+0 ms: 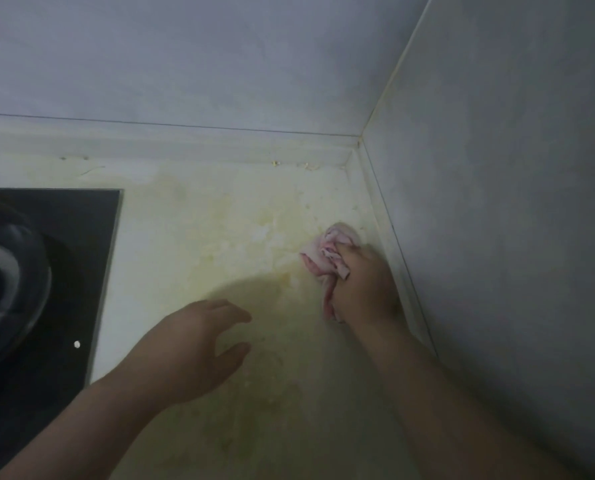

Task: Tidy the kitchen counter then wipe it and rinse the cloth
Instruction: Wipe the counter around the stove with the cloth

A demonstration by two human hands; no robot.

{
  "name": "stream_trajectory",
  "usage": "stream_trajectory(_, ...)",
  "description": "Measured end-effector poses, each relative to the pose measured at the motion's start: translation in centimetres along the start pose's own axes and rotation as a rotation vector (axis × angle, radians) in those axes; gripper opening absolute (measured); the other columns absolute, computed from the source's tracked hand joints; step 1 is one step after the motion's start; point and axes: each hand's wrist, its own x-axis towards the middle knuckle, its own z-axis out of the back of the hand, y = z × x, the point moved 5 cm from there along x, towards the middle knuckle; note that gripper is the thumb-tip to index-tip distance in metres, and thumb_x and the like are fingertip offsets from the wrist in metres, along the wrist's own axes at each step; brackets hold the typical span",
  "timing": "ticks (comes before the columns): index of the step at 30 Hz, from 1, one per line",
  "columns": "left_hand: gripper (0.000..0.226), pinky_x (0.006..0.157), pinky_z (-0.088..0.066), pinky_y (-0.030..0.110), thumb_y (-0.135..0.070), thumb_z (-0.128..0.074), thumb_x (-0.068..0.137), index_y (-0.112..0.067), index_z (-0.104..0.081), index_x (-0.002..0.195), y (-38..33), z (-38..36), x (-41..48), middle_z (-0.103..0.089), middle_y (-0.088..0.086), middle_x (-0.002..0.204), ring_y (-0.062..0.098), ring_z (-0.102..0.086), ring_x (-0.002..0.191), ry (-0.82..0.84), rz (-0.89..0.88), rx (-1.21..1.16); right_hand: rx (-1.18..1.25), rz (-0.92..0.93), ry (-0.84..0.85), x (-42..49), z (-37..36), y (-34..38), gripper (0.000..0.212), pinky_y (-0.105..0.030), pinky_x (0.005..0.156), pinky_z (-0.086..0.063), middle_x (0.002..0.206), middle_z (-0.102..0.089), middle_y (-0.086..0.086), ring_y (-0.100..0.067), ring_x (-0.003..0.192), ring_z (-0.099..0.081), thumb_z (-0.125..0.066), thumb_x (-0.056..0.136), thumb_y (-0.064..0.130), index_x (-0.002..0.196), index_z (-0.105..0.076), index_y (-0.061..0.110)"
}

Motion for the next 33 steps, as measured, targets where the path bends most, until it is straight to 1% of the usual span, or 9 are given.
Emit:
stream_trajectory(2,0.041,0.075,-0.032,0.005,-0.050,-0.061,0.075,-0.031,-0.068,0.111,0.2,0.6,-0.2,-0.064,-0.016,0.114,-0.004,-0.057,0.083,-0.011,0.015,0.014,-0.017,0.025,-0.005,-0.9,0.4,0.4,0.043,-0.029,0.080,-0.045,0.109,-0.064,-0.006,-0.027,0.099,-0.056,-0.056,0.084,0.008,0.125,-0.064,0.022)
stream_trajectory(5,0.049,0.080,-0.038,0.014,-0.054,-0.051,0.073,-0.032,-0.066,0.114,1.0,1.2,-0.4,-0.063,-0.016,0.118,0.005,-0.061,0.098,-0.010,0.047,0.022,-0.079,0.011,0.011,-3.4,0.4,0.3,0.036,-0.028,0.076,-0.044,0.113,-0.066,-0.003,-0.026,0.098,-0.060,-0.054,0.090,0.019,0.125,-0.064,0.026)
stream_trajectory(10,0.058,0.082,-0.040,0.016,-0.062,-0.040,0.070,-0.031,-0.068,0.110,2.3,2.1,-0.6,-0.060,-0.024,0.108,0.005,-0.062,0.098,-0.058,0.066,-0.014,-0.045,-0.013,0.066,-8.2,0.5,-0.5,0.053,-0.033,0.081,-0.051,0.117,-0.066,-0.002,-0.028,0.100,-0.061,-0.043,0.080,0.029,0.130,-0.061,0.025)
stream_trajectory(16,0.057,0.088,-0.049,0.027,-0.061,-0.040,0.070,-0.029,-0.068,0.108,3.3,3.2,-1.0,-0.063,-0.020,0.106,0.009,-0.063,0.102,-0.082,0.076,-0.027,-0.061,-0.063,0.073,-6.0,-0.2,-1.1,0.056,-0.037,0.081,-0.053,0.112,-0.066,-0.001,-0.025,0.100,-0.061,-0.061,0.079,0.012,0.132,-0.057,0.028)
stream_trajectory(19,0.056,0.084,-0.049,0.025,-0.062,-0.040,0.070,-0.031,-0.068,0.107,3.5,3.6,-1.1,-0.058,-0.027,0.103,0.004,-0.061,0.098,-0.096,0.086,-0.038,-0.020,-0.078,0.053,-3.9,-0.4,-1.0,0.052,-0.036,0.085,-0.053,0.117,-0.065,0.000,-0.023,0.104,-0.060,-0.059,0.082,0.010,0.131,-0.058,0.029)
stream_trajectory(25,0.049,0.079,-0.045,0.020,-0.059,-0.048,0.072,-0.031,-0.068,0.107,3.4,3.8,-0.1,-0.063,-0.022,0.107,-0.010,-0.055,0.086,-0.084,0.078,-0.053,0.033,-0.035,0.028,0.1,-0.4,-0.4,0.047,-0.039,0.091,-0.050,0.112,-0.063,-0.006,-0.027,0.106,-0.056,-0.058,0.083,0.006,0.128,-0.062,0.021)
stream_trajectory(28,0.034,0.076,-0.035,0.008,-0.047,-0.064,0.079,-0.033,-0.067,0.110,2.8,3.7,1.0,-0.060,-0.024,0.109,-0.027,-0.046,0.076,-0.078,0.050,-0.048,0.062,-0.042,0.001,1.7,-0.7,-0.5,0.048,-0.037,0.088,-0.052,0.112,-0.062,-0.001,-0.022,0.102,-0.057,-0.057,0.081,0.008,0.125,-0.062,0.026)
stream_trajectory(30,0.033,0.076,-0.031,0.004,-0.048,-0.063,0.079,-0.035,-0.066,0.110,2.7,3.7,1.7,-0.058,-0.027,0.109,-0.022,-0.047,0.075,-0.094,0.041,-0.037,0.073,-0.039,-0.011,2.7,-1.1,-0.6,0.051,-0.035,0.087,-0.052,0.114,-0.060,0.003,-0.019,0.103,-0.057,-0.056,0.079,0.010,0.126,-0.058,0.029)
stream_trajectory(33,0.050,0.078,-0.035,0.008,-0.063,-0.044,0.073,-0.036,-0.066,0.109,2.7,3.7,2.2,-0.056,-0.031,0.105,-0.011,-0.050,0.085,-0.123,0.026,-0.021,0.091,-0.025,-0.034,4.5,-1.4,-0.2,0.053,-0.035,0.089,-0.052,0.117,-0.060,0.006,-0.018,0.106,-0.058,-0.056,0.078,0.012,0.128,-0.054,0.031)
